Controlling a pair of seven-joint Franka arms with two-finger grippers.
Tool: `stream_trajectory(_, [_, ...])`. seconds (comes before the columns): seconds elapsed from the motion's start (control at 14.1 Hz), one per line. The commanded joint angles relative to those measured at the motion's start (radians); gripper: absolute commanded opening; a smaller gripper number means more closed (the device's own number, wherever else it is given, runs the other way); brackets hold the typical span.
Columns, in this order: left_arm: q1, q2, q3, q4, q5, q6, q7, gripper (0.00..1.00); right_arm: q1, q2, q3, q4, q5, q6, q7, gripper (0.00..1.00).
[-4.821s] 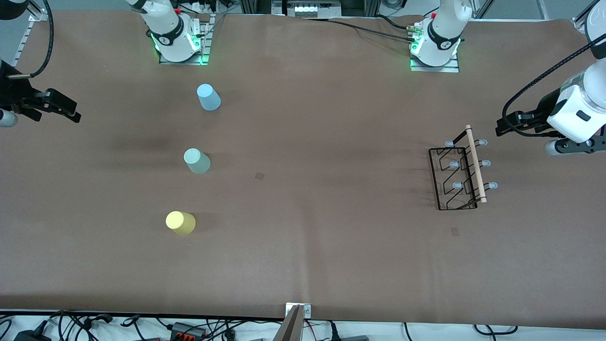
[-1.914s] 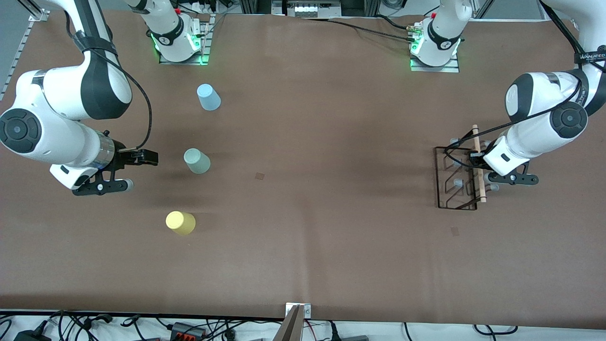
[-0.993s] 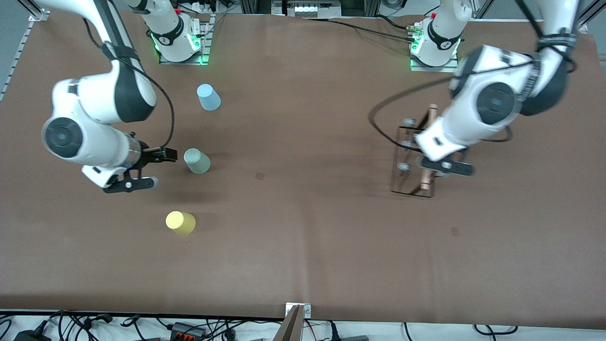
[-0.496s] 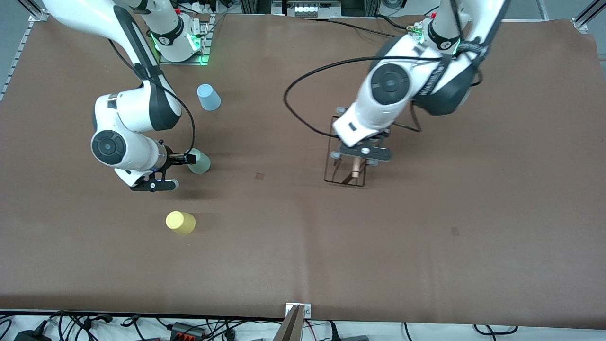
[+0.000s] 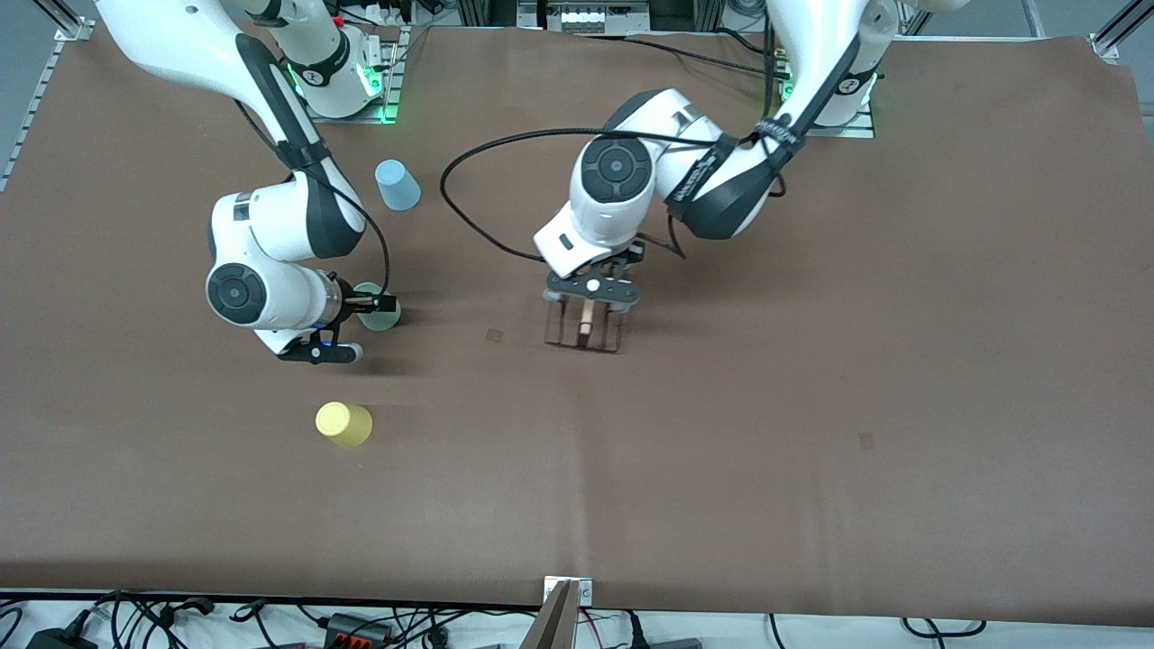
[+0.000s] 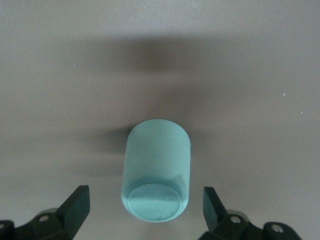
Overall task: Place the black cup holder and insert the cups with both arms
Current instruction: 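Lower the black cup holder onto the table middle with the left gripper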
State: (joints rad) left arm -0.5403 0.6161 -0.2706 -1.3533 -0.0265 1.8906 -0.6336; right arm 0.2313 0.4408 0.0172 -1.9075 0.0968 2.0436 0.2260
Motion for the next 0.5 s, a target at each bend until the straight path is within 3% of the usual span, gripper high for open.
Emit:
stream_trajectory(0.0, [-0.032,0.046,0.013,0.056,-0.009,0.022,-0.072,0.00,0.002,-0.016,0.000,-0.042,0.009,0.035,0.009,1.00])
stream_trajectory(0.43, [-0.032,0.057,0.011,0.049,-0.007,0.025,-0.096,0.00,-0.007,0.012,-0.002,-0.042,0.011,0.058,0.009,1.00])
